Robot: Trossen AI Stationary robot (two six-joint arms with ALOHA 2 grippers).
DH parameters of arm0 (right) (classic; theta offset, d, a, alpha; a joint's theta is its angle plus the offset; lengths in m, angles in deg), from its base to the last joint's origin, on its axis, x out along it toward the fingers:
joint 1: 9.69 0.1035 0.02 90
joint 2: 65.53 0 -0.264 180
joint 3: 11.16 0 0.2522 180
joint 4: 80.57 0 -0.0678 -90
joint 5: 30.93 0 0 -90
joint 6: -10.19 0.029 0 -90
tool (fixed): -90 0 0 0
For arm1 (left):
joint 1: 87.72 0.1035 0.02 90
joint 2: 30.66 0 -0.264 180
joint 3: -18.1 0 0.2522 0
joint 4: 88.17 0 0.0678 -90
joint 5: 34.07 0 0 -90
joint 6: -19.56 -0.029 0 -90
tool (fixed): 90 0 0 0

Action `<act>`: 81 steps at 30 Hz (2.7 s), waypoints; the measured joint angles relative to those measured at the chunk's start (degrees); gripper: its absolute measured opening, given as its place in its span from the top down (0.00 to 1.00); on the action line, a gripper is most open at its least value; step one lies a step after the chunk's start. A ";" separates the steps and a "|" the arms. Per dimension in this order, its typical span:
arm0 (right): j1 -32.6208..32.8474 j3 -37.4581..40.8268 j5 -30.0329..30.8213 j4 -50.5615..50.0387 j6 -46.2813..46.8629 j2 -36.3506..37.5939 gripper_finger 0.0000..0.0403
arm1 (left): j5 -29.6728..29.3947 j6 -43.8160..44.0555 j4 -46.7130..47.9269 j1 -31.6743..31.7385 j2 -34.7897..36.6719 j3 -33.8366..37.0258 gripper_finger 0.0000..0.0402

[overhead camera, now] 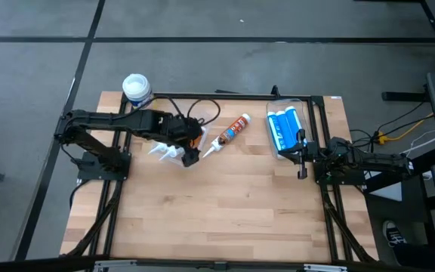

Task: Pick & place silicon tubes, Sealant and Lysol wipes
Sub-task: Move the transparent container to the bottom of the table, then put the orange sealant into the transparent container

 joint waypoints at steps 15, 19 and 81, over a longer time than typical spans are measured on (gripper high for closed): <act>0.02 0.00 0.00 0.00 0.00 0.00 0.94 | 3.82 -19.62 13.96 -6.20 0.42 0.11 0.17; 0.00 0.00 0.00 0.00 0.00 -0.02 0.94 | 3.74 -21.83 11.91 -6.68 0.59 4.19 0.17; 0.00 0.00 0.00 0.00 0.00 0.00 0.94 | 46.30 34.23 -15.73 -31.93 6.02 17.27 0.59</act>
